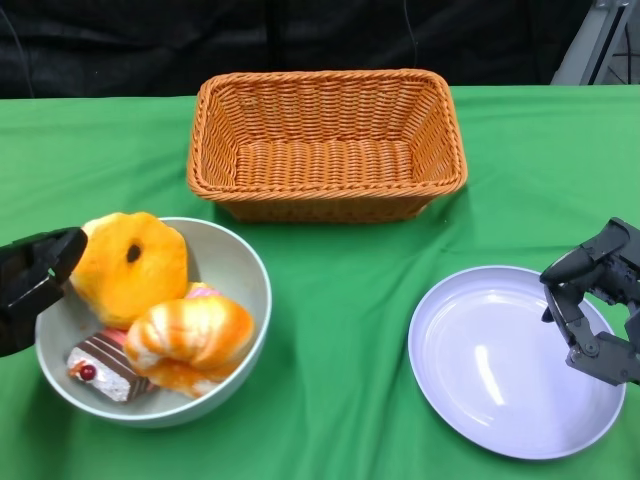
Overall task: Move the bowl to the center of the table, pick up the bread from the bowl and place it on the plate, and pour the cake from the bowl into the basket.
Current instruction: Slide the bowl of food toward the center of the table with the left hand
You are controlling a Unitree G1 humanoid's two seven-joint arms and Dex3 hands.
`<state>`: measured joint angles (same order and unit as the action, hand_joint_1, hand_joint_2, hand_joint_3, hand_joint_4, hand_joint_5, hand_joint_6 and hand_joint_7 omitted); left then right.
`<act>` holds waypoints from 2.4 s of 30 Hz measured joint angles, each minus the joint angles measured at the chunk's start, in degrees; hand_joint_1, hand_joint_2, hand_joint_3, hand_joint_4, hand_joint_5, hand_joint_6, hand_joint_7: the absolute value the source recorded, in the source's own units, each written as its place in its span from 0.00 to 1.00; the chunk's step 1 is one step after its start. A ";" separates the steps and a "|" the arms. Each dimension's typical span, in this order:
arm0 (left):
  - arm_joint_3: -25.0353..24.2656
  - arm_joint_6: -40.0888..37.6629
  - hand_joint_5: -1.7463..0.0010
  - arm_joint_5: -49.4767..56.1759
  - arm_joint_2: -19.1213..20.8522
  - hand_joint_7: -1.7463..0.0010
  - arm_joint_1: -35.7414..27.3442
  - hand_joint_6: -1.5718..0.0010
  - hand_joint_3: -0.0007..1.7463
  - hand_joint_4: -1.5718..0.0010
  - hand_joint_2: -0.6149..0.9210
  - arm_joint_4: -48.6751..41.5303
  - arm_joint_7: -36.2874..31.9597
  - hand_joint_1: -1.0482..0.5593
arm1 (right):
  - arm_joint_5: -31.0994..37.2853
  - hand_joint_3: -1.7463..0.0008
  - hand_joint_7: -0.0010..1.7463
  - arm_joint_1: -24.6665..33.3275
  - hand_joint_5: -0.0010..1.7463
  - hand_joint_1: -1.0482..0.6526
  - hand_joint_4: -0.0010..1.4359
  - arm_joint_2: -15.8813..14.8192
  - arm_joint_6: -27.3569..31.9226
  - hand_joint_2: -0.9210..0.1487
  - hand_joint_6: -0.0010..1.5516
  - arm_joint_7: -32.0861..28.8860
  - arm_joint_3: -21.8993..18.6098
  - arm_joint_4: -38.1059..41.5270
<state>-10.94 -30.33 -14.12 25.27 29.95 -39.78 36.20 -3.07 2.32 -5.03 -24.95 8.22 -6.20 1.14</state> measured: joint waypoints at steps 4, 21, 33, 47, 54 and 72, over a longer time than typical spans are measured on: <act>-0.26 -4.37 1.00 -1.68 -0.13 1.00 -0.57 1.00 0.33 1.00 1.00 2.68 0.08 0.22 | 0.75 0.54 0.76 0.00 0.89 0.57 0.48 0.00 -0.04 0.25 0.42 -0.01 0.05 0.00; -0.37 -12.91 1.00 -8.02 -1.84 1.00 -6.53 1.00 0.33 1.00 1.00 14.93 1.16 0.22 | 1.62 0.55 0.77 0.09 0.89 0.56 0.48 0.00 -0.05 0.26 0.42 -0.40 0.59 -0.15; 2.23 -14.48 1.00 -8.89 -4.82 0.99 -10.09 0.98 0.31 1.00 1.00 23.61 -0.35 0.22 | 2.31 0.51 0.76 0.13 0.89 0.56 0.49 -0.23 -1.41 0.29 0.43 -0.40 0.67 -0.07; 5.72 -15.67 1.00 -8.92 -8.95 1.00 -11.56 0.98 0.32 1.00 1.00 29.23 -3.21 0.23 | 2.39 0.48 0.76 0.13 0.90 0.57 0.49 -0.83 -2.07 0.33 0.43 -0.29 0.67 0.20; 5.81 -16.44 1.00 -9.05 -12.34 1.00 -12.18 0.97 0.32 0.99 1.00 31.46 -6.05 0.23 | 2.42 0.48 0.76 0.11 0.90 0.56 0.48 -1.24 -2.05 0.33 0.43 -0.27 0.66 0.44; 10.07 18.69 0.90 11.25 -11.86 0.95 -17.03 0.67 0.12 0.64 1.00 31.45 -18.89 0.34 | 2.27 0.46 0.72 -0.43 0.87 0.60 0.49 -1.71 -3.47 0.33 0.44 0.44 0.99 3.03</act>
<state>-0.87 -11.64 -2.88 13.41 12.92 -8.34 17.30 -0.80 1.89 -6.74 -28.42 8.66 -5.21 4.17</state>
